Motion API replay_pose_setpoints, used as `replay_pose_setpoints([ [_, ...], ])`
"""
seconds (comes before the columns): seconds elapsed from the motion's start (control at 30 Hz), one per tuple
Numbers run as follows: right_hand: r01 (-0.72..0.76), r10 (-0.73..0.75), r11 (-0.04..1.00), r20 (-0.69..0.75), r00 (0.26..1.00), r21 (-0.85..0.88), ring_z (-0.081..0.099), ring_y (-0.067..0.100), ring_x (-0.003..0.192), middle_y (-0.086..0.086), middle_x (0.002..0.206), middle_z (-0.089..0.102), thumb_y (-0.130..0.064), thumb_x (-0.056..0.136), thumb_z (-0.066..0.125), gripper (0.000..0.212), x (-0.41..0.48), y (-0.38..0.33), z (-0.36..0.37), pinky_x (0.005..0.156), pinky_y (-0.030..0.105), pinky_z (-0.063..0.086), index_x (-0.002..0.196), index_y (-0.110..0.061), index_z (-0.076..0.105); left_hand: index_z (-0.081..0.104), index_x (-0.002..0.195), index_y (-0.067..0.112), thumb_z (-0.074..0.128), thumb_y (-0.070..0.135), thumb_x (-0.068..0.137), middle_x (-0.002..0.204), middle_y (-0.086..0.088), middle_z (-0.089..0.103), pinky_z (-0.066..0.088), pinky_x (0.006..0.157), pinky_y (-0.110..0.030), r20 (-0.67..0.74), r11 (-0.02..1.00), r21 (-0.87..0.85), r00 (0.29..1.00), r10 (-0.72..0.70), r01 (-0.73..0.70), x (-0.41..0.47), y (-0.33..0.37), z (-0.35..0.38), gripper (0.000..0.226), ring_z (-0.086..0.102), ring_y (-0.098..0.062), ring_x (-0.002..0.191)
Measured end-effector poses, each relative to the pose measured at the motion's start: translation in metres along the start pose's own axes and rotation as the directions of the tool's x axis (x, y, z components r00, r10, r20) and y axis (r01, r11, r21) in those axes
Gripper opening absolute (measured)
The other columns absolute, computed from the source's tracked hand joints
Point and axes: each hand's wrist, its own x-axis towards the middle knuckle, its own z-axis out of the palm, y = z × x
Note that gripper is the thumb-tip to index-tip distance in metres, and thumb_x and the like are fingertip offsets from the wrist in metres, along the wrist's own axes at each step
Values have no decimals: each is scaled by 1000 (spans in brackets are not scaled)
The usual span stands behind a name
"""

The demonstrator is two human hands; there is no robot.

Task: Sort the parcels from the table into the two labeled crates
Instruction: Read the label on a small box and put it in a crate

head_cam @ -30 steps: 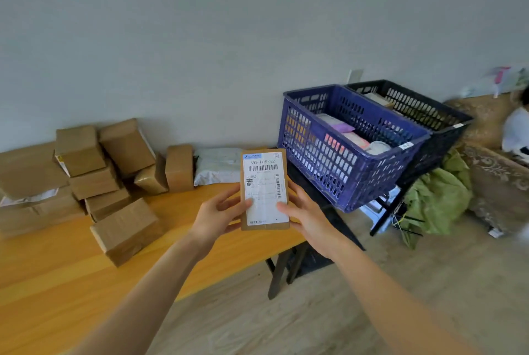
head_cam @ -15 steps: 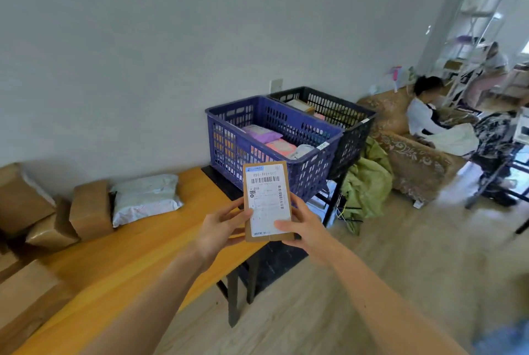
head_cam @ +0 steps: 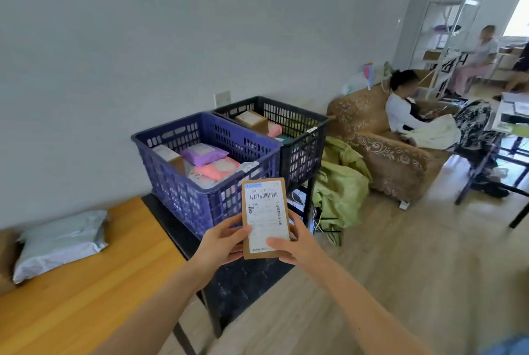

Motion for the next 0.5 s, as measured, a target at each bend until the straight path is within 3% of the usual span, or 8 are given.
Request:
replay_pose_setpoints([
  [0.13,13,-13,1000,3,1000,-8,56,18,121,-4,137,55,-8,83,75,80,15,0,-65,68,21,54,145,-31,29,57,125,28,70,27,86,104,5,74,53,94,-47,-2,1000,2,1000,-14,14,31,3,57,41,72,-21,93],
  [0.3,5,-5,1000,-1,1000,12,57,20,121,-3,135,56,-8,80,77,83,37,-1,-129,95,47,52,145,-32,31,57,121,31,72,22,85,106,8,73,58,85,-40,25,1000,2,1000,-2,2,67,14,112,40,72,-18,94],
  [0.33,11,-11,1000,-1,1000,10,58,18,119,-4,133,58,-8,79,77,82,43,-3,-141,94,46,53,144,-31,33,57,119,33,73,20,83,107,9,72,59,78,-37,23,1000,-3,1000,6,-6,76,18,122,42,72,-16,93],
  [0.4,36,-36,999,6,999,26,62,14,112,-5,129,59,-7,79,77,79,55,-8,-160,82,32,58,142,-29,35,56,118,35,77,17,79,111,9,69,60,70,-33,17,999,-39,1000,12,-11,93,25,139,48,72,-15,92],
  [0.43,47,-47,998,11,999,47,62,12,110,-4,129,59,-4,80,76,77,64,-10,-170,74,23,57,141,-28,36,55,120,35,78,16,78,114,7,68,60,69,-34,18,998,-55,1000,14,-13,104,29,146,51,72,-17,92],
  [0.5,54,-56,995,15,998,84,61,15,112,0,131,57,1,80,74,78,80,-15,-183,69,21,56,142,-24,34,52,126,32,79,15,77,119,3,67,60,75,-40,29,997,-75,999,15,-13,123,36,156,58,71,-20,96],
])
